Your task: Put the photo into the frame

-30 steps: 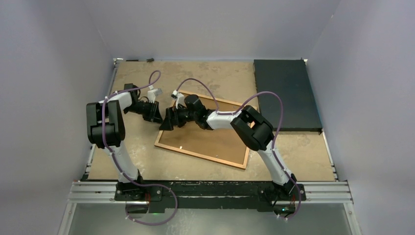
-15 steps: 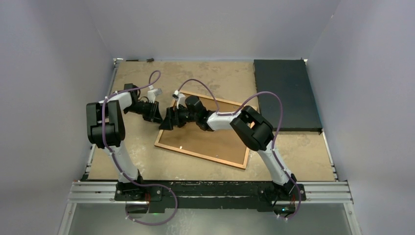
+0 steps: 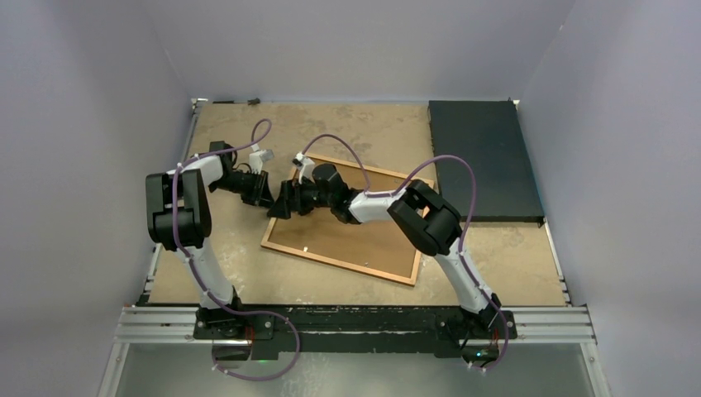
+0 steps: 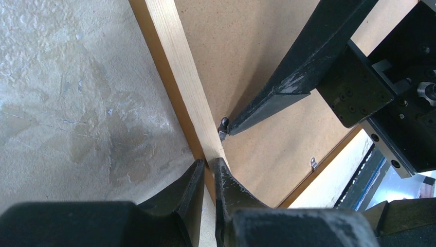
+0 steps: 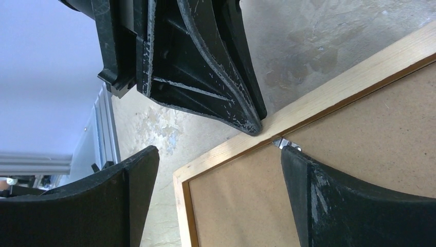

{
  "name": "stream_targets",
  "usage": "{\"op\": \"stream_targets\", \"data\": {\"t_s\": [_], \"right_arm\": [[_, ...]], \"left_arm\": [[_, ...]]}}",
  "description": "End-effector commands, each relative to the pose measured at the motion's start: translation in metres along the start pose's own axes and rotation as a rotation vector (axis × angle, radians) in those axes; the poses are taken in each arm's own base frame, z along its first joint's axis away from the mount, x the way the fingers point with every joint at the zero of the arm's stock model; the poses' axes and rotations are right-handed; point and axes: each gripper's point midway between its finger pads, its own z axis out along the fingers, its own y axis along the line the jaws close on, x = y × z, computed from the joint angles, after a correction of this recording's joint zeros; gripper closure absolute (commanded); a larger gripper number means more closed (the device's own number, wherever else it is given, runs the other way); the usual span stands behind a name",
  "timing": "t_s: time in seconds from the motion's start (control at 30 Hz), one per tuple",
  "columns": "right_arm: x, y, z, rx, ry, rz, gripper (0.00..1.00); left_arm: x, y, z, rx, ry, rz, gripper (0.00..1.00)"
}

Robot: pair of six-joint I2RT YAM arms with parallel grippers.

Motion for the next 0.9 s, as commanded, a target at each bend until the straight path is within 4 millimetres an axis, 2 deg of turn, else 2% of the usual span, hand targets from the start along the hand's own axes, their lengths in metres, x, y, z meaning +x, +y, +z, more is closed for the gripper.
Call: {"op": "stream_targets", "data": {"t_s": [0.0,0.27,0.4,0.57,0.67,0.77,0.83,0.87], "right_arm": [[0.003,-0.001,0.008,0.03,-0.031,-0.003,0.09],[0.011,0.0,0.016,0.055,-0.02,-0.011,0.1],[0.005,0.0,0.014,0.07,-0.042,-0.021,0.1],[0.0,0.015,0.008,0.034,-0.02,-0.035,0.08],[-0.018,0.029,-0.012,0.022,-0.034,-0.072,0.04],[-0.052,0.039,-0.048,0.043,-0.098,-0.089,0.01],[-0.073,0.032,-0.075,0.117,-0.147,-0.09,0.01],[-0.078,0.022,-0.091,0.174,-0.156,-0.076,0.01]], "left_arm": [[0.013,0.012,0.006,-0.042,0.045,0.025,0.9],[0.014,0.011,0.005,-0.04,0.049,0.035,0.9],[0.013,0.011,0.004,-0.043,0.049,0.036,0.9],[0.011,0.01,0.003,-0.041,0.047,0.026,0.9],[0.007,0.01,-0.001,-0.049,0.041,0.029,0.9],[0.0,0.01,-0.009,-0.052,0.03,0.031,0.89],[-0.007,0.01,-0.016,-0.061,0.018,0.049,0.88],[-0.01,0.009,-0.019,-0.062,0.016,0.058,0.87]]}}
